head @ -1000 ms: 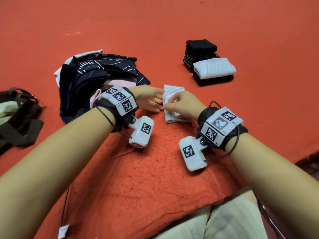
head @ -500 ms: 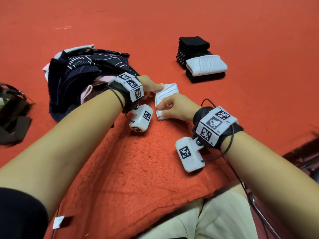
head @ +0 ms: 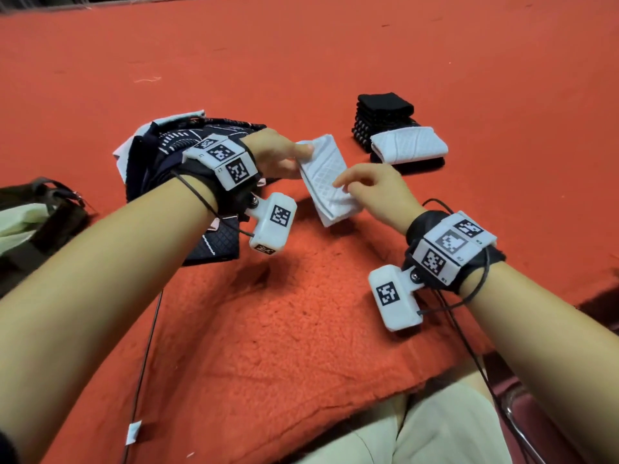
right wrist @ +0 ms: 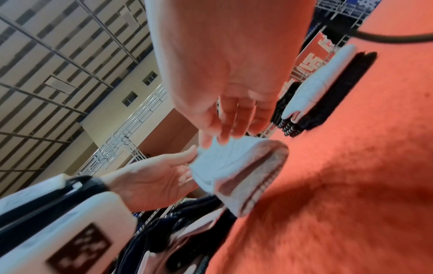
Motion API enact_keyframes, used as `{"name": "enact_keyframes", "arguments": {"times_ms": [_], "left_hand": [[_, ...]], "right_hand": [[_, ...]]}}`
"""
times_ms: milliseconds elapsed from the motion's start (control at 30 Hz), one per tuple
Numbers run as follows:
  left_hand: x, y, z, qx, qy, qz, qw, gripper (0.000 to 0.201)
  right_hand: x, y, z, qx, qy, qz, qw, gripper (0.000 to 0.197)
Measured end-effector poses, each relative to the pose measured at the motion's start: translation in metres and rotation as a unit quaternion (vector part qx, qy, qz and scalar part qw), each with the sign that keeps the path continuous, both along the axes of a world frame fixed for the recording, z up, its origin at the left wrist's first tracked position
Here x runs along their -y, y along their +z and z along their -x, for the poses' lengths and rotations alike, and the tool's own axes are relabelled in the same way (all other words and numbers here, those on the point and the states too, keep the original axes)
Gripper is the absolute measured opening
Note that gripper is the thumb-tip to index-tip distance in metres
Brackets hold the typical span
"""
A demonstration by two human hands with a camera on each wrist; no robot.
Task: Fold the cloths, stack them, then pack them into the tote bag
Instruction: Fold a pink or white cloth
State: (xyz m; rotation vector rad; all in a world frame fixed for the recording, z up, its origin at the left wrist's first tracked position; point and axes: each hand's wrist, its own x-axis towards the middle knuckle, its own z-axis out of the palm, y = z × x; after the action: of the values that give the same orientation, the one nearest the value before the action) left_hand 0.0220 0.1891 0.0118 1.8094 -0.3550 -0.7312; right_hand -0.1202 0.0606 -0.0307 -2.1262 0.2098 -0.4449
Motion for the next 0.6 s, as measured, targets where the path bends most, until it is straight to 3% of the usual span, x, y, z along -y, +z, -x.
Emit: {"name": "enact_keyframes", "arguments": {"times_ms": [67,167,233,333,500,600], "left_hand": [[-0.002,0.009,0.003,-0.006,0.037,0.061,0.997,0.016],[0.002,0.020,0.010,-0.028,0.084,0.161,0.983,0.007],[0.005,0.024,0.017,-0.049,0.108,0.218,0.969,0.012],[0.011,0.025,0.029,-0.071,0.112,0.262,0.956,0.017],[0.018,0.019,0.040,-0.074,0.100,0.263,0.957,0.027],[0.023,0.011,0.043,-0.030,0.106,0.170,0.979,0.027]], "right_hand": [[0.010,0.004,-0.007,0.022,-0.065,-0.028,0.997,0.023],[0.020,0.009,-0.017,-0.025,-0.122,-0.145,0.982,0.034],[0.020,0.015,-0.019,-0.065,-0.101,-0.255,0.959,0.031],[0.020,0.025,-0.015,-0.043,-0.064,-0.340,0.937,0.020],[0.026,0.024,-0.007,0.013,-0.047,-0.340,0.939,0.024],[0.032,0.017,-0.003,0.030,-0.057,-0.304,0.951,0.022]]}}
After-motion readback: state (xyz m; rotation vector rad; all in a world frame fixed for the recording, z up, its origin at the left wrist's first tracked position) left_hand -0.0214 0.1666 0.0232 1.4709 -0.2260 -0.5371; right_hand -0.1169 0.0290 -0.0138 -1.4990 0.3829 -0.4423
